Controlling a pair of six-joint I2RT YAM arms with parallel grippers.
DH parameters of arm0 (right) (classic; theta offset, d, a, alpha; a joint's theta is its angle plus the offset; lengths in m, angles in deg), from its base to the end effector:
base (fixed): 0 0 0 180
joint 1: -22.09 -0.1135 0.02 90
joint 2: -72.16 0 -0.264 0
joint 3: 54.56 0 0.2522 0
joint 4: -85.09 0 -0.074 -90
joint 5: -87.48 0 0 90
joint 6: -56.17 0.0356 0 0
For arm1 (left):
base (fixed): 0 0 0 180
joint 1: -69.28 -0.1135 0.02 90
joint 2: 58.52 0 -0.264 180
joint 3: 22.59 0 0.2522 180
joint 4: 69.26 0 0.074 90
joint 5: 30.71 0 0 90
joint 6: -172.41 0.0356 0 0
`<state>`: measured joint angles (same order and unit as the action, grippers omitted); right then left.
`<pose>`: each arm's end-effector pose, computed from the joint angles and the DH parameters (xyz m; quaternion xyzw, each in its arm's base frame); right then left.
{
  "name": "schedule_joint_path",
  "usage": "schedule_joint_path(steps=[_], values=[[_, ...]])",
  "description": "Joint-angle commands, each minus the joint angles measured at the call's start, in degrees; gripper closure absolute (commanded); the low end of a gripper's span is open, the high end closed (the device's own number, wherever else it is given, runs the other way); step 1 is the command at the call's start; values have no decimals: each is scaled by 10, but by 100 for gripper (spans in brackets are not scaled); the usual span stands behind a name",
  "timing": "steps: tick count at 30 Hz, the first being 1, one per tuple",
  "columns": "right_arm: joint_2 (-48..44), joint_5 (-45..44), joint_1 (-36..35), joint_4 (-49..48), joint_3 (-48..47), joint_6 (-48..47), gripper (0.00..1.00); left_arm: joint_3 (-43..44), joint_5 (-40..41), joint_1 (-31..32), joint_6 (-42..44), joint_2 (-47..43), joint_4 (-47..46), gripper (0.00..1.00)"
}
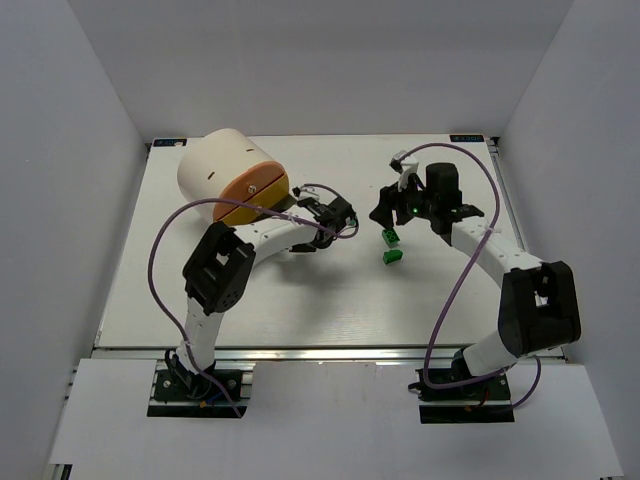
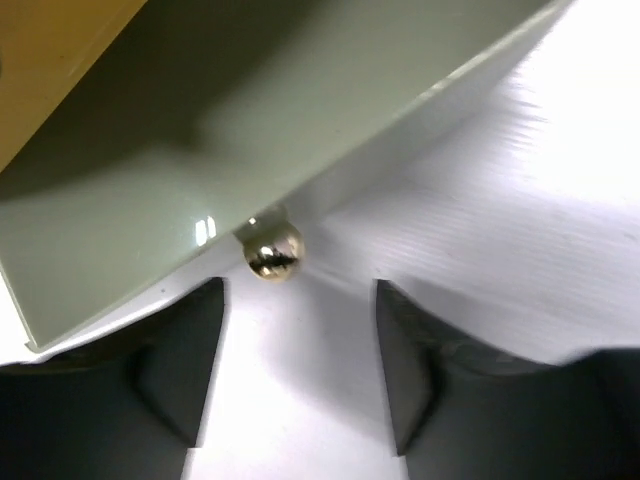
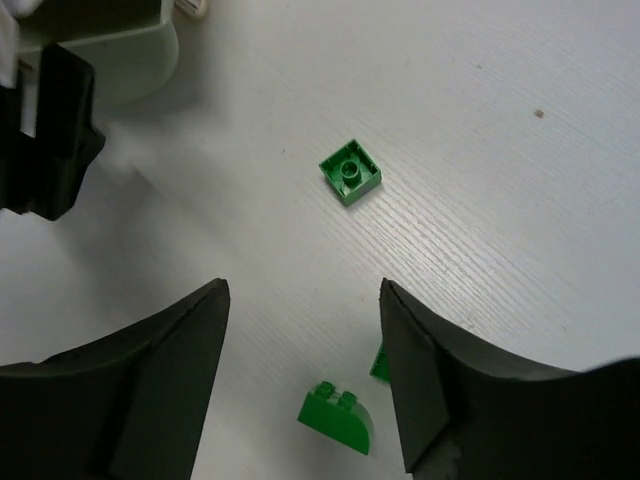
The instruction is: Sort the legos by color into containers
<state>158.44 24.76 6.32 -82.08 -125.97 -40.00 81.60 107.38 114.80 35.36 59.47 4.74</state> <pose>0.3229 0.1081 0.2631 -0.2780 0.7933 0.2432 0.4840 0.2940 -0.2615 0.1888 -0.0200 0.9129 0.2689 0.3066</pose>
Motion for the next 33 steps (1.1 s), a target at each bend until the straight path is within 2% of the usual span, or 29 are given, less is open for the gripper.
schedule_joint_path(steps=[1, 5, 7, 9, 10, 11, 12, 14, 16, 18, 19, 20, 21, 23, 27, 33], values=[[20, -4, 0, 56, -37, -56, 31, -6, -41, 5, 15, -79, -36, 27], [54, -43, -2, 108, -61, -80, 28, -46, -96, 5, 58, -144, -102, 19], [64, -71, -4, 126, -65, -84, 28, -61, -128, 5, 69, -167, -123, 18], [77, -92, -4, 140, -76, -82, 28, -89, -172, 5, 90, -207, -159, 22], [82, -116, -5, 146, -77, -80, 30, -101, -190, 5, 99, -221, -173, 27], [90, -129, -7, 149, -81, -71, 31, -113, -208, 5, 114, -237, -202, 52], [93, -144, -8, 152, -84, -67, 32, -139, -223, 5, 118, -268, -216, 68], [106, -168, -11, 168, -97, -59, 34, -172, -272, 5, 129, -308, -259, 93], [117, -174, -15, 180, -103, -60, 34, -227, -316, 5, 130, -371, -290, 95], [126, -183, -21, 189, -108, -60, 32, -285, -350, 5, 129, -441, -335, 82], [136, -188, -28, 196, -115, -59, 31, -303, -355, 5, 119, -463, -354, 64], [141, -193, -28, 197, -115, -59, 31, -317, -358, 5, 114, -486, -362, 64], [146, -202, -29, 199, -120, -59, 30, -332, -362, 5, 110, -531, -370, 46], [161, -208, -35, 202, -125, -57, 30, -366, -357, 5, 87, -574, -374, 31], [190, -239, -37, 204, -138, -57, 32, -386, -347, 5, 65, -658, -356, 22], [222, -266, -38, 209, -149, -65, 44, -377, -297, 5, 45, -737, -292, 21]])
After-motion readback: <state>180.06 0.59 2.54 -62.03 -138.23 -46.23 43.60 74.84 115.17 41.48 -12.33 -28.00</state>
